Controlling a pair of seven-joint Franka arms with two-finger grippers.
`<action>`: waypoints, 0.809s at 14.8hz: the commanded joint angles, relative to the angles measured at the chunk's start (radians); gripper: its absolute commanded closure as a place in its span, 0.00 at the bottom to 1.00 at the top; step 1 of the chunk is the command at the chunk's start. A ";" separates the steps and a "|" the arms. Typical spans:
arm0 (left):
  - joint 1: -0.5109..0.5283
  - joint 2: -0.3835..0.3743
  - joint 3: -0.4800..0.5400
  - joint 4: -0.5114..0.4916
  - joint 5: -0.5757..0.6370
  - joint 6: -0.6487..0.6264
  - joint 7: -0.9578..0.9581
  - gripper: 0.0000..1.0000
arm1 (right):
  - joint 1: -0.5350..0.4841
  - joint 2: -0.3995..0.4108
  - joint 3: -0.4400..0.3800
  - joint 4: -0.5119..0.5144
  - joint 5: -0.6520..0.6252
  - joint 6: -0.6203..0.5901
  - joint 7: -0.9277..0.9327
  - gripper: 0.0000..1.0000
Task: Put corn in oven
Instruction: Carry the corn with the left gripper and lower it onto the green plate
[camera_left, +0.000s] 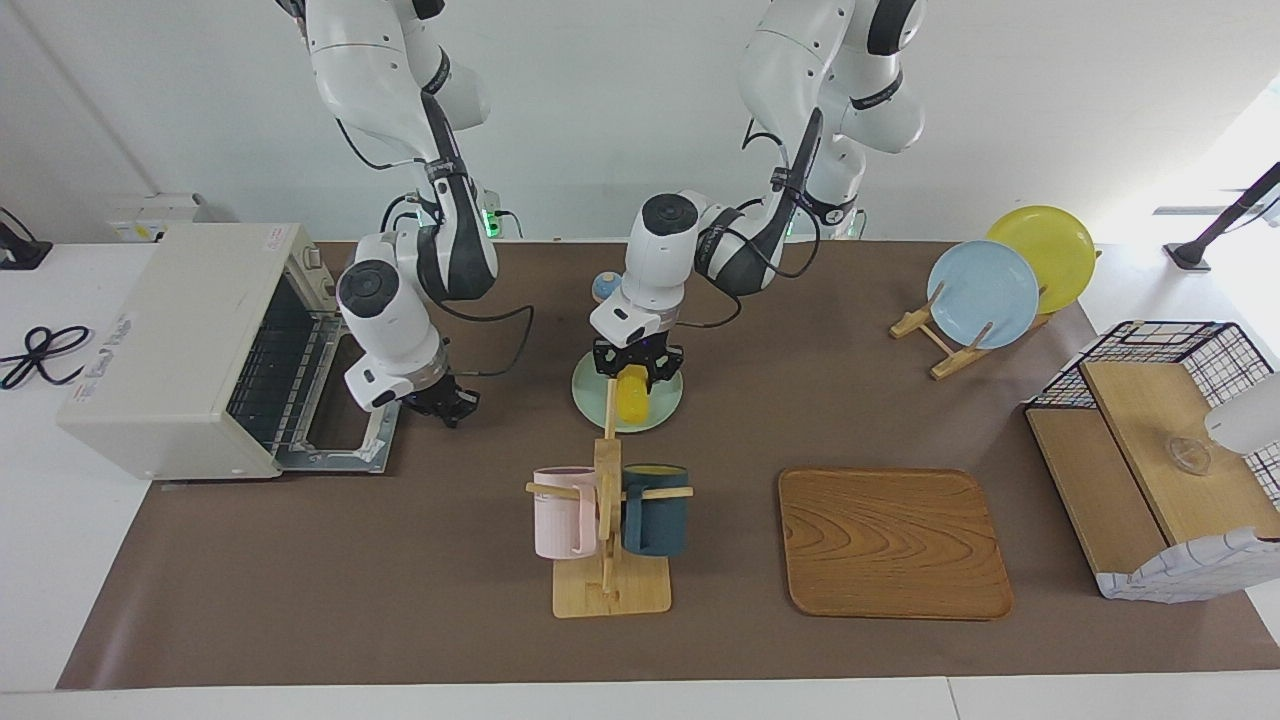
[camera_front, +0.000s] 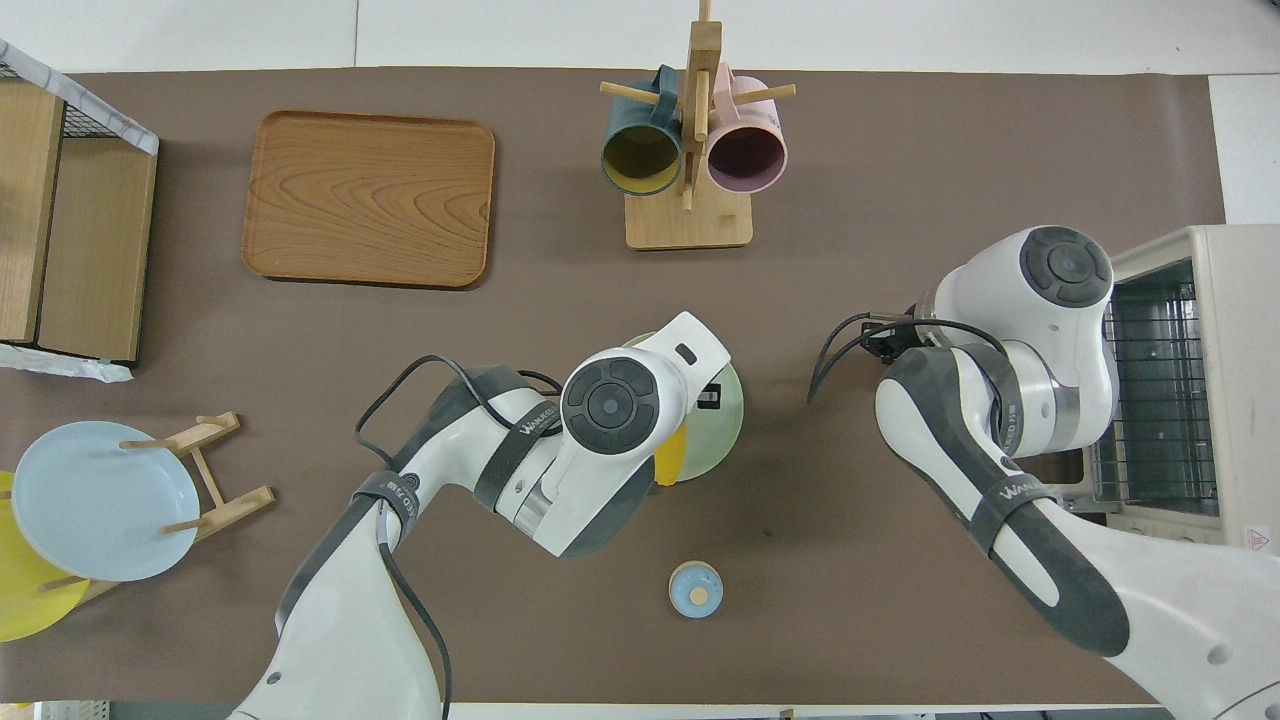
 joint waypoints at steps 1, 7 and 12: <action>-0.014 0.006 0.015 0.005 -0.007 0.015 0.018 0.74 | -0.003 -0.042 -0.010 0.032 0.023 -0.096 -0.003 1.00; -0.013 0.005 0.015 0.005 -0.007 0.006 0.021 0.03 | -0.004 -0.108 -0.008 0.033 0.023 -0.179 -0.009 0.68; 0.003 -0.033 0.015 0.012 -0.007 -0.066 0.026 0.00 | -0.015 -0.134 -0.010 0.036 0.023 -0.211 -0.017 0.23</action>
